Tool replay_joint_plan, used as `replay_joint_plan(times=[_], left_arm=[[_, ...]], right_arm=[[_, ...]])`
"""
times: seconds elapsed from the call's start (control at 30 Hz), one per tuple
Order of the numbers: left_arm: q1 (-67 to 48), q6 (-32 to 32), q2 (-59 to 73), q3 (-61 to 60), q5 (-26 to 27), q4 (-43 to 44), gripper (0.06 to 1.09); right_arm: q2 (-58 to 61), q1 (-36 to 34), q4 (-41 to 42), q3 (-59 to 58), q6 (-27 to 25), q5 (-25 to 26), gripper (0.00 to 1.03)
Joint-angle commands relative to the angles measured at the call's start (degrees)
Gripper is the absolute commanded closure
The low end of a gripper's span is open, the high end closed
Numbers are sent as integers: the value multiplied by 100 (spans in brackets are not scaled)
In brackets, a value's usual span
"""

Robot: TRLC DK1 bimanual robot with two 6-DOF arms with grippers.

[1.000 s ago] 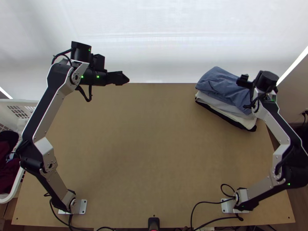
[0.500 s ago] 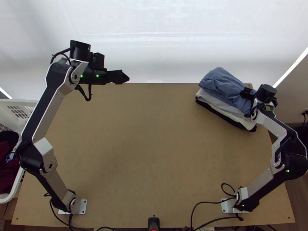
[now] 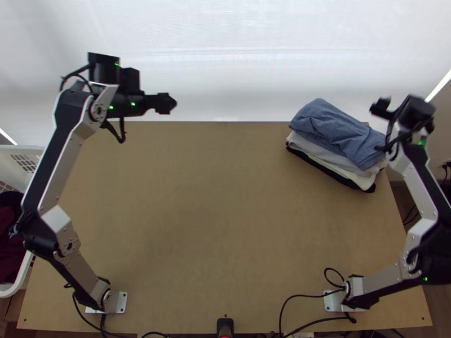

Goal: Fold the t-shirt

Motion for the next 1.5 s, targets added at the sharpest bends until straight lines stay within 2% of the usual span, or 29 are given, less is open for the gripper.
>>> replay_joint_plan(times=[0.0,0.07,0.17,0.33,0.43,0.57,0.7,0.9,1.07,1.13,1.2,1.3,1.47], left_arm=[[122,252,-469,220,-546,274,10],[254,331,-610,220,-898,424,10],[605,366,-838,220,-1047,591,10],[1124,384,-1348,80,-1803,819,10],[1475,375,-2060,-852,-2076,1487,10],[1792,815,-3370,-2900,-2076,3008,10],[1941,911,-4187,-4060,-2076,3342,10],[2240,991,-5330,-6011,-2067,4669,11],[2302,1158,-5971,-7365,-2058,5627,11],[2363,1254,-6156,-7927,-2058,6102,11],[2416,1448,-6296,-8463,-2058,6576,11],[2442,1623,-6428,-9096,-2058,7095,11],[2653,1615,-6455,-9861,-2058,7473,11]], right_arm=[[-596,222,-260,607,-62,-143,5],[-895,380,-286,791,-62,-248,5],[-1247,600,-409,1064,-71,-547,5],[-1827,890,-391,1055,-97,-899,5],[-2196,1083,-312,879,-88,-960,5],[-2741,1356,-181,483,-123,-1031,5],[-3286,1602,-75,-88,-203,-1171,5],[-4226,1883,646,-1652,-326,-1277,5],[-4903,2094,795,-3032,-343,-1294,5],[-5123,2191,892,-3560,-211,-1294,5],[-5237,2173,900,-3946,219,-1294,5],[-5404,2182,909,-4579,298,-1294,5],[-5588,2191,1059,-5519,316,-1294,5]])
